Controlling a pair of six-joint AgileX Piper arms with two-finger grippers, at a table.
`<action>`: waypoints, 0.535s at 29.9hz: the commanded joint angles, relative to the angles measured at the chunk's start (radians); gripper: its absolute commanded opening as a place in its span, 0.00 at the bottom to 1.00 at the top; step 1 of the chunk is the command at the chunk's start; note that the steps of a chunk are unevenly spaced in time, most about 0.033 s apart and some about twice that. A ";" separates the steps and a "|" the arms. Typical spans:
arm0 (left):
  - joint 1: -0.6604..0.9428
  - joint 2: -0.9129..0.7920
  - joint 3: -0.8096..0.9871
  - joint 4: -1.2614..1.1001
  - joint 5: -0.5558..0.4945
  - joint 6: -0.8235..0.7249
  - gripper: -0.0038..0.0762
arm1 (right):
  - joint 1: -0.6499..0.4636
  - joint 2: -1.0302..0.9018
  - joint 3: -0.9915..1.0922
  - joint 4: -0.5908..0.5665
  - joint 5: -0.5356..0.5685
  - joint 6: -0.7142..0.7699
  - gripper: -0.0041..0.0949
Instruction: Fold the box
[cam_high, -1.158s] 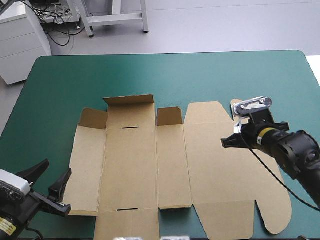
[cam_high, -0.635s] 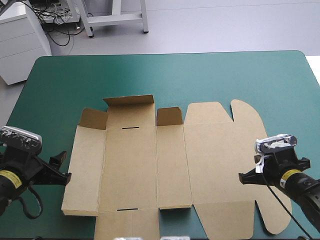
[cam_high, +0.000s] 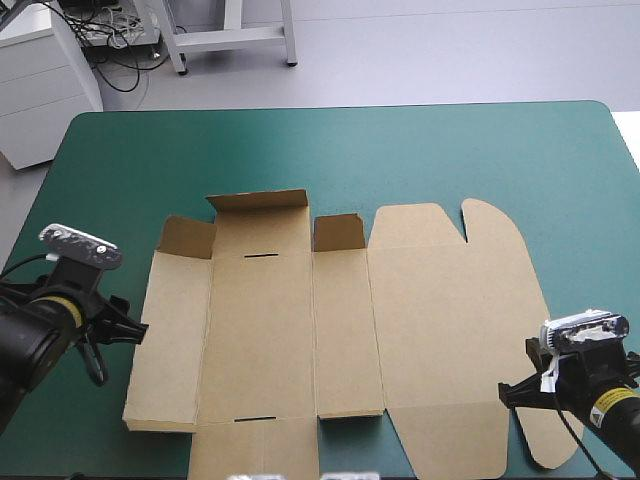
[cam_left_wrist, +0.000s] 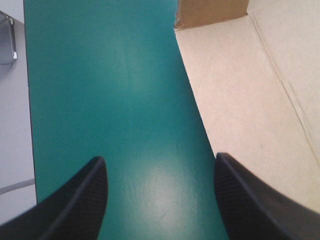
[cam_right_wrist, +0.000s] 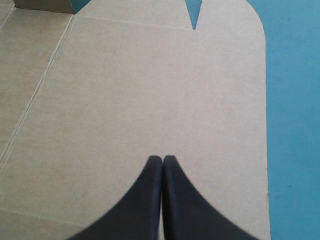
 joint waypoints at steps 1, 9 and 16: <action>0.005 0.097 -0.032 0.066 -0.049 -0.006 0.60 | -0.005 -0.004 -0.024 -0.013 -0.039 -0.015 0.02; 0.400 0.173 -0.032 -0.216 -0.182 0.181 0.60 | -0.005 -0.004 -0.024 -0.011 -0.022 -0.053 0.02; 0.849 0.226 -0.030 -0.839 -0.012 0.500 0.60 | -0.005 -0.004 -0.024 -0.015 -0.022 -0.053 0.02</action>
